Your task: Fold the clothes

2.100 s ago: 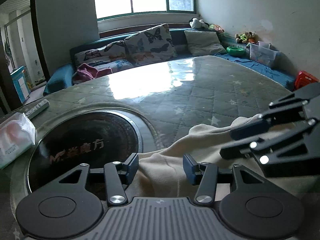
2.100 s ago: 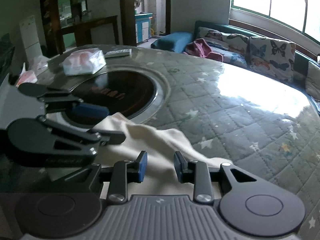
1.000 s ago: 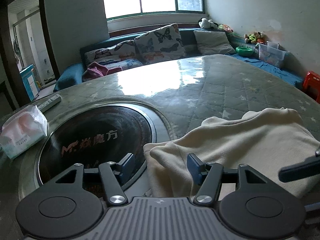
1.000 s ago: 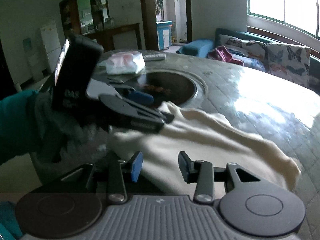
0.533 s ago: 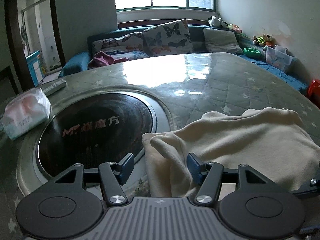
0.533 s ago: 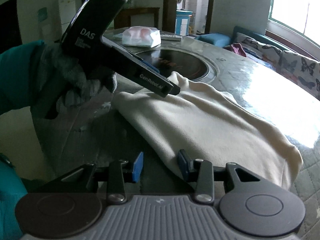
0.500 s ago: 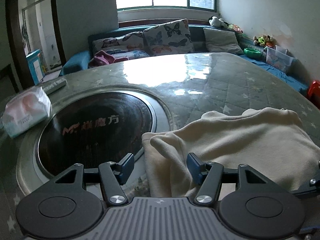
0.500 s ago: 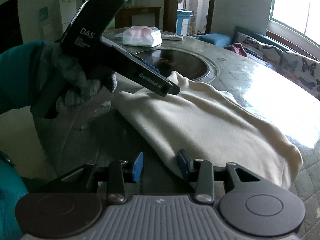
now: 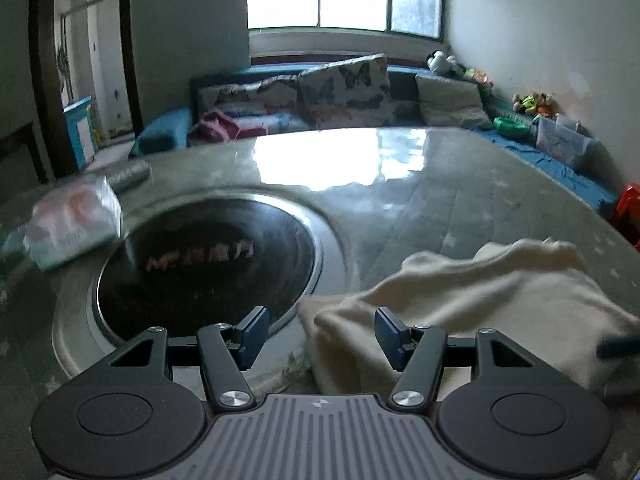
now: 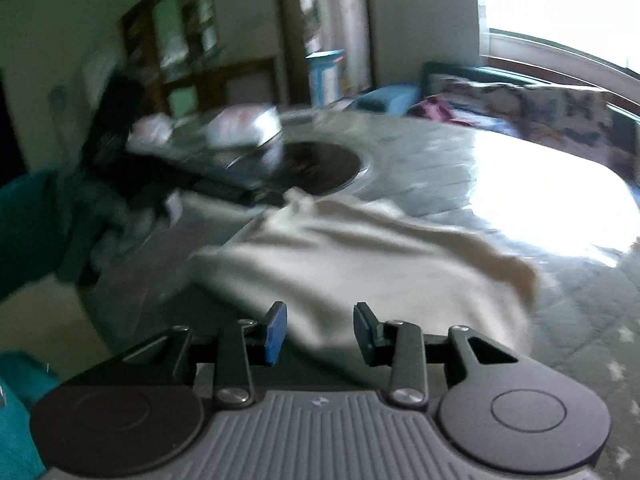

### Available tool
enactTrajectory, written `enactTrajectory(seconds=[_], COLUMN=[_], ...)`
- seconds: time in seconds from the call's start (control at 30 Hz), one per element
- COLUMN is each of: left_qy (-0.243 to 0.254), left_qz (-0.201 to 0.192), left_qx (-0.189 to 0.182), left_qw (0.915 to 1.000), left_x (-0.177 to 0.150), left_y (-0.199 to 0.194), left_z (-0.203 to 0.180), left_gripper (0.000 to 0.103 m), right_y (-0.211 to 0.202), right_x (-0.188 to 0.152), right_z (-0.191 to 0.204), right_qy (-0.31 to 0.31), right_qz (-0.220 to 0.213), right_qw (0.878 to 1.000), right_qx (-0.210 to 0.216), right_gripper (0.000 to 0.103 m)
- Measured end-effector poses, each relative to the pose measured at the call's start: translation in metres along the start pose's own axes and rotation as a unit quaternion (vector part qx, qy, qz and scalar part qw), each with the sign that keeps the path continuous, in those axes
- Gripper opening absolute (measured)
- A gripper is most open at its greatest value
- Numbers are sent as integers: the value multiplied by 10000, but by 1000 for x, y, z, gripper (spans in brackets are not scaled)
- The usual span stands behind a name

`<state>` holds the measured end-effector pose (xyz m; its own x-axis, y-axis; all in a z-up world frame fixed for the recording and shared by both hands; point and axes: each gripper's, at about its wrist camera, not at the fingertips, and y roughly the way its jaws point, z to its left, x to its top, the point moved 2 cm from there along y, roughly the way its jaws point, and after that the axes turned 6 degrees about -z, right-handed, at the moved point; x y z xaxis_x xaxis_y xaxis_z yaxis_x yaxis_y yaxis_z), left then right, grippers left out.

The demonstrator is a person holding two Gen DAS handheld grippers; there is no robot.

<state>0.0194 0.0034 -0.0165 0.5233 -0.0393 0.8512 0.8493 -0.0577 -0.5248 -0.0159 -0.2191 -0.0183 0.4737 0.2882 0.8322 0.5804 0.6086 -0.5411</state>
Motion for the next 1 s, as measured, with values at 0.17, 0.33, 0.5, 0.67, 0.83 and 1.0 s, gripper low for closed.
enactTrajectory(seconds=[0.17, 0.33, 0.5, 0.67, 0.83, 1.0], left_qy=[24, 88, 108, 82, 64, 16], left_qz=[-20, 107, 120, 176, 283, 233], left_qx=[-454, -772, -1021, -1085, -997, -993], left_qw=[9990, 9969, 9946, 9939, 9946, 9948], left_x=[2, -2, 5, 8, 9, 13], left_y=[0, 10, 24, 40, 57, 61], left_z=[-21, -37, -49, -55, -52, -50], left_gripper=[60, 51, 44, 42, 38, 37], right_y=[-2, -6, 15, 47, 63, 78], right_x=[-9, -11, 14, 32, 37, 41], right_z=[-35, -55, -76, -101, -101, -102], right_qy=[327, 517, 578, 793, 734, 675], right_qz=[132, 225, 92, 114, 138, 162], right_qw=[9980, 9966, 9958, 9937, 9944, 9950], right_qx=[-522, -593, -706, -781, -750, -718], right_gripper=[35, 32, 32, 27, 16, 16])
